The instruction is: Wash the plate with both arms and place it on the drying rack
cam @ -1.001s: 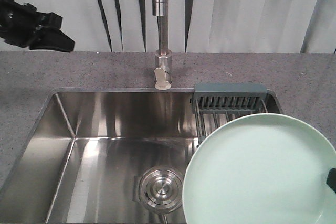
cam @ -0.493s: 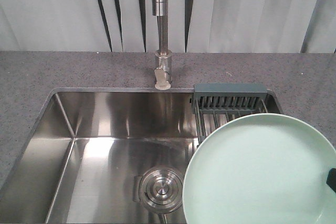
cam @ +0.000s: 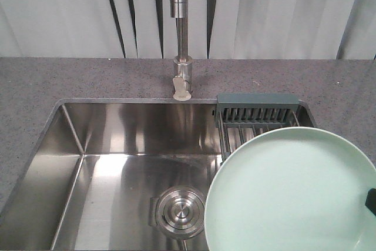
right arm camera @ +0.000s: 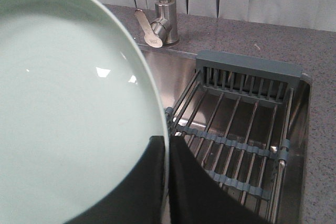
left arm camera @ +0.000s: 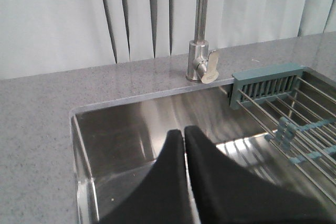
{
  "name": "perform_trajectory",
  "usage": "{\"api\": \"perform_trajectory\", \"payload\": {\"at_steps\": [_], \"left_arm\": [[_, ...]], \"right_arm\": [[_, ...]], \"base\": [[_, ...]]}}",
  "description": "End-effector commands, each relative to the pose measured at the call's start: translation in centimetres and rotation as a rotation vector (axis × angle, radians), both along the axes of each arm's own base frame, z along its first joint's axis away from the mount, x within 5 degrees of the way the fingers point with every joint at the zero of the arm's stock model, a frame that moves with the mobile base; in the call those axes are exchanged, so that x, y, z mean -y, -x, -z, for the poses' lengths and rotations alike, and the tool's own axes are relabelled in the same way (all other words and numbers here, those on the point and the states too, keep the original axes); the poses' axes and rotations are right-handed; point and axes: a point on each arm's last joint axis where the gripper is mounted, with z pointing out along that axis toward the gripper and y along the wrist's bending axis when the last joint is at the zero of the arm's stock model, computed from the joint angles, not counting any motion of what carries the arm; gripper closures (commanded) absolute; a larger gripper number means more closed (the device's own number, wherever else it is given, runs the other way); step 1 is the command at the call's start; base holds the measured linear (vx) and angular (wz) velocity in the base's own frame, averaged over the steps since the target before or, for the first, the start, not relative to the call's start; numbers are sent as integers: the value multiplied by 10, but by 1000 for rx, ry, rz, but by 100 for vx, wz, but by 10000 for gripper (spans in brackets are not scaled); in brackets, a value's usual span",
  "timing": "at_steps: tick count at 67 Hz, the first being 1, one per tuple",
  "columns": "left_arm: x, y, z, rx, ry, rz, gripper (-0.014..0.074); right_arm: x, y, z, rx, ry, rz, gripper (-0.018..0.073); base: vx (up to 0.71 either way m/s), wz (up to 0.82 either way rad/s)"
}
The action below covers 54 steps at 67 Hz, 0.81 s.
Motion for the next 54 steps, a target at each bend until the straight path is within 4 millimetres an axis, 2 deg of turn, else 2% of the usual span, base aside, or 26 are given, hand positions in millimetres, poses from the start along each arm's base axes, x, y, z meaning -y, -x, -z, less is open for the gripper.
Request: {"api": "perform_trajectory", "payload": {"at_steps": [1,17,27,34,42,54], "left_arm": [[-1,0,-1,52,58,-21,603],[-6,-10,7,82,73,-78,603],[-8,-16,20,55,79,-92,603],[-8,-18,24,50,93,-99,603],[-8,-18,23,57,101,-102,603],[-9,-18,23,63,102,-105,603]], "right_arm": [[2,-4,-15,94,-43,38,564],[1,-3,-15,85,-55,30,564],[0,-10,-28,71,-82,32,564],[-3,-27,-44,14,-77,20,564],[-10,-60,-57,-112,-23,-45,564],[-26,-111,-56,-267,-7,-206,561]], "base": [[0,0],[0,0],[0,0],[0,0],[0,0],[0,0]]}}
